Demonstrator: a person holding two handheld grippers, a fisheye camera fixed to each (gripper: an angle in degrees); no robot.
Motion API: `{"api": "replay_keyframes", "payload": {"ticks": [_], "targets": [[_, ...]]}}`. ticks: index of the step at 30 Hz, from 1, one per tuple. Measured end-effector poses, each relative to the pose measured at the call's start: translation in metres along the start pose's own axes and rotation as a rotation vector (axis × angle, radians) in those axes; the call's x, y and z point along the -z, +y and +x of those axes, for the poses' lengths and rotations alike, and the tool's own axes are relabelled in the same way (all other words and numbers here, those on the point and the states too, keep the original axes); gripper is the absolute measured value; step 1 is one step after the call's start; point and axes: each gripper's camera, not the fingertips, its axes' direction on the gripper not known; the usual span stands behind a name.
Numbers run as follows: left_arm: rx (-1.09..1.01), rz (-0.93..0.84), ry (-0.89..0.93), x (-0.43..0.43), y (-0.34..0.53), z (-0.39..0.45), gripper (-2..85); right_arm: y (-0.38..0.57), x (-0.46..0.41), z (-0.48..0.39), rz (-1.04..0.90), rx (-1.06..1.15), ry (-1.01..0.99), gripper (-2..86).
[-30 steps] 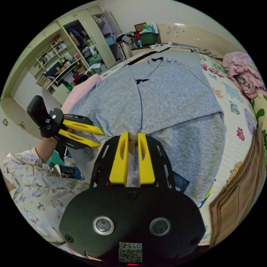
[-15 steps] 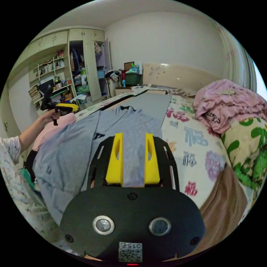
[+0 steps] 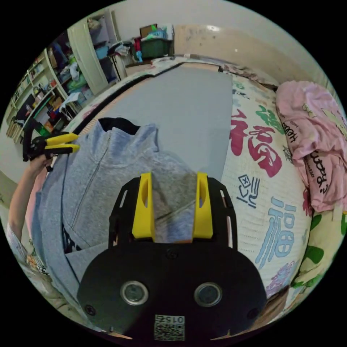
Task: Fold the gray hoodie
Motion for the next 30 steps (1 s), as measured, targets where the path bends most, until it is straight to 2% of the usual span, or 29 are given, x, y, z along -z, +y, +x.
{"api": "replay_keyframes", "payload": {"ticks": [4, 6, 10, 13, 16, 18, 21, 24, 25, 27, 30], "targets": [[-0.004, -0.013, 0.016, -0.002, 0.015, 0.006, 4.6, 0.0, 0.013, -0.026, -0.039, 0.097, -0.051, 7.4], [-0.02, 0.033, 0.0, 0.009, 0.033, 0.021, 1.5, 0.007, 0.028, -0.03, -0.02, 0.077, -0.068, 4.1], [-0.06, 0.16, -0.03, 0.058, 0.075, 0.051, 0.6, 0.049, 0.109, -0.041, 0.176, 0.068, -0.177, 3.4], [-0.116, 0.294, -0.059, 0.123, 0.136, 0.087, 0.4, 0.107, 0.183, -0.069, 0.297, 0.155, -0.139, 3.3], [-0.159, 0.412, -0.048, 0.189, 0.233, 0.129, 0.3, 0.196, 0.256, -0.099, 0.404, 0.235, -0.187, 3.3], [-0.192, 0.449, 0.038, 0.222, 0.33, 0.167, 0.3, 0.256, 0.287, -0.116, 0.421, 0.267, -0.261, 3.5], [-0.202, 0.431, 0.129, 0.218, 0.454, 0.222, 0.3, 0.355, 0.301, -0.153, 0.346, 0.294, -0.346, 3.7], [-0.104, 0.411, 0.177, 0.183, 0.559, 0.262, 0.3, 0.43, 0.278, -0.181, 0.216, 0.193, -0.401, 3.9], [-0.067, 0.407, 0.19, 0.176, 0.574, 0.265, 0.2, 0.446, 0.273, -0.185, 0.182, 0.155, -0.413, 3.9], [0.019, 0.413, 0.203, 0.159, 0.612, 0.275, 0.1, 0.462, 0.282, -0.182, 0.236, 0.089, -0.433, 3.8], [-0.035, 0.458, 0.123, 0.17, 0.625, 0.297, 0.1, 0.468, 0.318, -0.179, 0.279, 0.087, -0.439, 3.3]]}}
